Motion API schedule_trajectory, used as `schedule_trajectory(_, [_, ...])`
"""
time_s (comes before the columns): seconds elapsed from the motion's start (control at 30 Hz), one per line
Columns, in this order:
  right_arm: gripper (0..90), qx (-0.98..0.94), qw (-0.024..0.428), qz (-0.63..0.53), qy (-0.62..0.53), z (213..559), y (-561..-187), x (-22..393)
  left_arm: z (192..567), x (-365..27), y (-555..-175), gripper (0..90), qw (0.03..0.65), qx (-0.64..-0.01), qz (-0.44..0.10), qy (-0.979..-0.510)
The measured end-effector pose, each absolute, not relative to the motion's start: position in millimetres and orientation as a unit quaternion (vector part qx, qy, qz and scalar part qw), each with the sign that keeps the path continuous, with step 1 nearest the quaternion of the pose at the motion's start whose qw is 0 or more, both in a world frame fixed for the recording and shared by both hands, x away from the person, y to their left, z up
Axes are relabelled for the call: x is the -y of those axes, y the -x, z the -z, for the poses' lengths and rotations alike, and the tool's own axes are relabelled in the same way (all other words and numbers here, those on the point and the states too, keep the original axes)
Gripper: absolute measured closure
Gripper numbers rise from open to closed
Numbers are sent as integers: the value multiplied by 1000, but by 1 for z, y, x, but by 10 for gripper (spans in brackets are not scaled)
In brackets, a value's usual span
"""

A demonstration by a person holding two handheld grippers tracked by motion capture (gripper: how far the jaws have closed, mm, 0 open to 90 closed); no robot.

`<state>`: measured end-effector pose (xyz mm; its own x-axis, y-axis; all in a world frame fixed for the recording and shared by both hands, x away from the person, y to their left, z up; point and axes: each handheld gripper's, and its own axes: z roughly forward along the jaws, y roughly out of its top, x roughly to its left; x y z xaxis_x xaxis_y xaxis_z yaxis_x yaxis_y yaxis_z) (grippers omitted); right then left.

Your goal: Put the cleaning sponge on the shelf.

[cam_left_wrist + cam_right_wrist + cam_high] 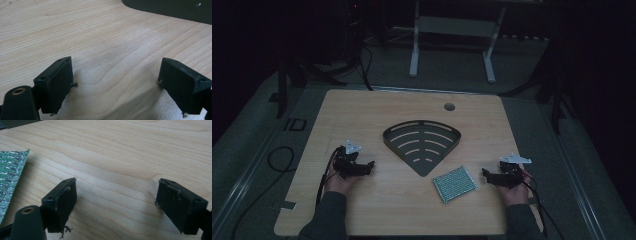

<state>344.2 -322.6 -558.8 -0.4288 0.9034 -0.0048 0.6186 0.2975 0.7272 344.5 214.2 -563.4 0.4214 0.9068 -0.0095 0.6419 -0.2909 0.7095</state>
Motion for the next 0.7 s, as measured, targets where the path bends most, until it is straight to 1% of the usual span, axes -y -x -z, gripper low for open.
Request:
schedule_trajectory(0.03, [209,-777,214,-336,-488,559,-344,323,563,-214,-344,130,326,-498,-203,-777])
schedule_trajectory(0.07, [260,-777,215,-340,-485,558,-343,323,563,-214,-344,130,326,-499,-203,-777])
schedule_trajectory(0.1, [284,-776,217,-342,-483,558,-342,323,563,-214,-344,129,326,-499,-203,-777])
schedule_trajectory(0.17, [299,-775,221,-346,-481,558,-340,323,563,-214,-344,130,326,-499,-204,-776])
schedule_trajectory(0.2, [336,-772,222,-353,-480,556,-338,324,563,-214,-344,130,326,-500,-204,-776])
schedule_trajectory(0.33, [424,-766,240,-363,-473,546,-330,325,563,-214,-344,130,326,-500,-204,-776])
schedule_trajectory(0.4, [461,-765,252,-364,-468,542,-327,325,563,-214,-344,130,326,-500,-204,-776])
schedule_trajectory(0.5, [508,-768,283,-353,-453,534,-321,324,563,-214,-344,130,326,-500,-203,-776])
schedule_trajectory(0.57, [519,-768,291,-351,-449,531,-319,324,563,-214,-344,130,326,-500,-204,-776])
schedule_trajectory(0.6, [543,-768,294,-354,-445,527,-316,323,563,-214,-344,130,326,-500,-203,-776])
schedule_trajectory(0.7, [576,-775,292,-359,-430,521,-312,317,563,-214,-344,130,326,-500,-204,-776])
